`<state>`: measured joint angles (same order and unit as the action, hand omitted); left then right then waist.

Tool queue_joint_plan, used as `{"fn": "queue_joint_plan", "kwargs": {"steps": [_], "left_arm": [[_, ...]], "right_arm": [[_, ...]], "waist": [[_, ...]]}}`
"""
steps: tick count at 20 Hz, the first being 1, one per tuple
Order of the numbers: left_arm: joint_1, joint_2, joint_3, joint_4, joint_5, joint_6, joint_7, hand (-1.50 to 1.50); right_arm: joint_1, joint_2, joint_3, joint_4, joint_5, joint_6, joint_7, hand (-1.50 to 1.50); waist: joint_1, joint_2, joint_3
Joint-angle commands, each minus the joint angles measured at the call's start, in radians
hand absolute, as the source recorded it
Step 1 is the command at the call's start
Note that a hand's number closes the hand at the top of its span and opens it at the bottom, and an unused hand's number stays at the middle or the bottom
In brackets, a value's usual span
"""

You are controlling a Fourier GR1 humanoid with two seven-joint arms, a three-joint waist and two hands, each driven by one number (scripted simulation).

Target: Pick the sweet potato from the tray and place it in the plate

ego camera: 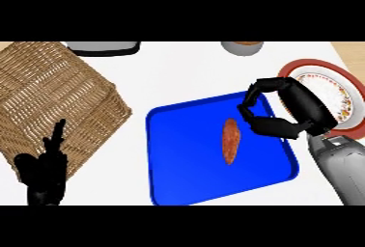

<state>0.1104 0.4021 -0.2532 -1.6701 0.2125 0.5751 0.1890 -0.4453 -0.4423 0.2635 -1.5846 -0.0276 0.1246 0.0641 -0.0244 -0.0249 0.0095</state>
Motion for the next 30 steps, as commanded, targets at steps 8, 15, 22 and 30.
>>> {"fn": "queue_joint_plan", "kwargs": {"steps": [8, 15, 22, 30], "left_arm": [[-0.035, 0.026, -0.080, -0.002, -0.004, -0.054, 0.043, 0.00], [-0.055, 0.037, -0.085, -0.031, 0.009, -0.061, 0.065, 0.00], [-0.062, 0.036, -0.059, 0.013, 0.016, -0.090, 0.050, 0.00], [-0.077, 0.053, -0.049, -0.006, 0.007, -0.118, 0.082, 0.00]], "right_arm": [[0.296, 0.237, -0.079, 0.168, -0.178, -0.046, -0.436, -1.50], [0.229, 0.018, 0.029, 0.236, 0.130, -0.004, -0.465, -1.50], [0.091, -0.102, 0.066, 0.204, 0.258, 0.049, -0.285, -1.50], [-0.004, -0.107, 0.186, 0.268, 0.304, 0.259, -0.105, -1.50]], "waist": [[-0.012, 0.043, -0.004], [-0.006, 0.040, -0.011], [-0.008, 0.033, -0.014], [0.013, 0.034, -0.012]]}}
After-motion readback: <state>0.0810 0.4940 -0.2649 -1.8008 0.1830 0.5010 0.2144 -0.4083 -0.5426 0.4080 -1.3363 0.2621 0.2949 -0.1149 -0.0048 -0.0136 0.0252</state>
